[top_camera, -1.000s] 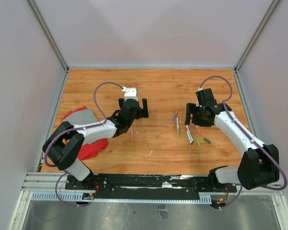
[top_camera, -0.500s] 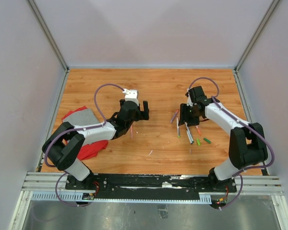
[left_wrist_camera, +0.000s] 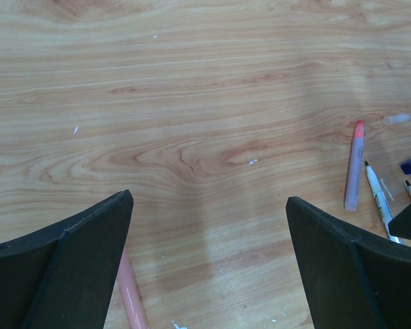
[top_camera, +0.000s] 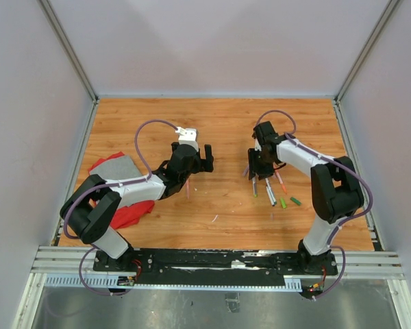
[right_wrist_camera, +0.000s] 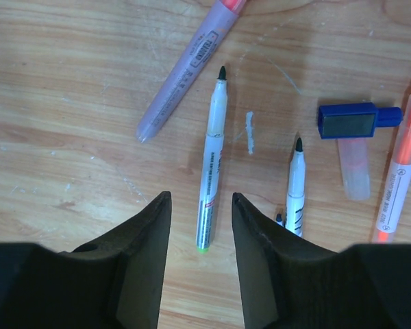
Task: Insert the pens into the pen caps
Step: Pick up the pen from the center of the board.
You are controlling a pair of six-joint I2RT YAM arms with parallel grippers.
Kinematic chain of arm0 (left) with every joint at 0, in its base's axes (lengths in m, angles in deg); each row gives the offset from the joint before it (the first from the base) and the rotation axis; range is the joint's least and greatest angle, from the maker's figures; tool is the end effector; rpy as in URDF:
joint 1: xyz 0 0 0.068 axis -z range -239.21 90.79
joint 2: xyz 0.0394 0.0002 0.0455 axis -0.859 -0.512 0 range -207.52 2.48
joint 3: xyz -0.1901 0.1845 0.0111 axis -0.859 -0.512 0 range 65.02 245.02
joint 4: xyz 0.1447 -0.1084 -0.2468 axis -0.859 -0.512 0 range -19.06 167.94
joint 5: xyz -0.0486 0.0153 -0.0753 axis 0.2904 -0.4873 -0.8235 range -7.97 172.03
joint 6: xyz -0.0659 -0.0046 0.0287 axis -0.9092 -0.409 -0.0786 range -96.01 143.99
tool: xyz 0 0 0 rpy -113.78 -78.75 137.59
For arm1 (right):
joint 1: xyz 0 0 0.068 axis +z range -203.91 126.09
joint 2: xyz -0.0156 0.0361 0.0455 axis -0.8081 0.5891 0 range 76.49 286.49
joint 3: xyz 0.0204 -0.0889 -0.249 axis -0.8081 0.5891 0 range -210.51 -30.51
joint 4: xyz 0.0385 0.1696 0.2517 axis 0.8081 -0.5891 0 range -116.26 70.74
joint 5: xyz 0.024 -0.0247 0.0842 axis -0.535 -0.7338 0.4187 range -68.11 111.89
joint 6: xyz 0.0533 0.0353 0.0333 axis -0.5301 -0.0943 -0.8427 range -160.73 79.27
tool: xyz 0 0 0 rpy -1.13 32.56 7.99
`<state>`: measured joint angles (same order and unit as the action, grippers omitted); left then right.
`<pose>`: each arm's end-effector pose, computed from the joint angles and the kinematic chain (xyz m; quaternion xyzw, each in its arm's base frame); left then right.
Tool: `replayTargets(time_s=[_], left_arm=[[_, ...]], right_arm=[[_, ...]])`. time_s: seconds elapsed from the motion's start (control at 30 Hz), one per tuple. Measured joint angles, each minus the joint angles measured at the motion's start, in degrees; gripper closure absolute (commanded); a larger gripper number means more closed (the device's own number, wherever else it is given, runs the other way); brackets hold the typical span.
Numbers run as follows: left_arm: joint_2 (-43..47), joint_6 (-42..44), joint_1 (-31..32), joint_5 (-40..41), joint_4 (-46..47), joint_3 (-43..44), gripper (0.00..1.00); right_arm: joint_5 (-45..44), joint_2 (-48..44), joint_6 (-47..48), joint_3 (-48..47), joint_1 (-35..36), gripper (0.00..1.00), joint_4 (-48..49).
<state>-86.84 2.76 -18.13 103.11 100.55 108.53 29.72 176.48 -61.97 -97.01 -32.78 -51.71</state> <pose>0.3025 -0.2353 0.1509 0.0423 0.8258 -0.1492 0.5422 0.3660 0.1499 0.1331 -0.0133 0.9758 0.1375 0.1698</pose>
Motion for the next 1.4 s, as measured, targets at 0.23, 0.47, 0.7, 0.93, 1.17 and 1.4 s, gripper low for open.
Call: replayTargets(time_s=[0.23,0.47,0.7,0.93,1.17,1.4], left_arm=[[-0.2,0.0,0.0,-0.7,-0.1,0.2,0.00],[-0.3,-0.2,0.0,-0.7,-0.8,1.1,0.00],[-1.0,-0.6,0.0,-0.7,-1.2,1.2,0.00],[-1.0,-0.6,0.0,-0.6,-1.7,1.2,0.00],[-0.9,-0.7,0.0,-0.8,-1.5,1.0,0.00],[0.4,-0.6,0.1,-2.3,0.1,-0.6,0.00]], right_arm=[[-1.6,3.5,0.0,-0.6,0.7,0.65,-0.4],[-2.9,5.1,-0.2,-1.6,1.0,0.67,-1.2],[-5.8,5.3,-0.3,-1.8,1.8,0.85,-1.7],[-6.4,4.7,-1.0,-1.0,1.8,0.98,-1.2],[-5.9,1.4,-1.3,2.8,1.8,0.99,1.5],[-4.3,-8.0,-1.5,7.1,1.8,0.99,4.5]])
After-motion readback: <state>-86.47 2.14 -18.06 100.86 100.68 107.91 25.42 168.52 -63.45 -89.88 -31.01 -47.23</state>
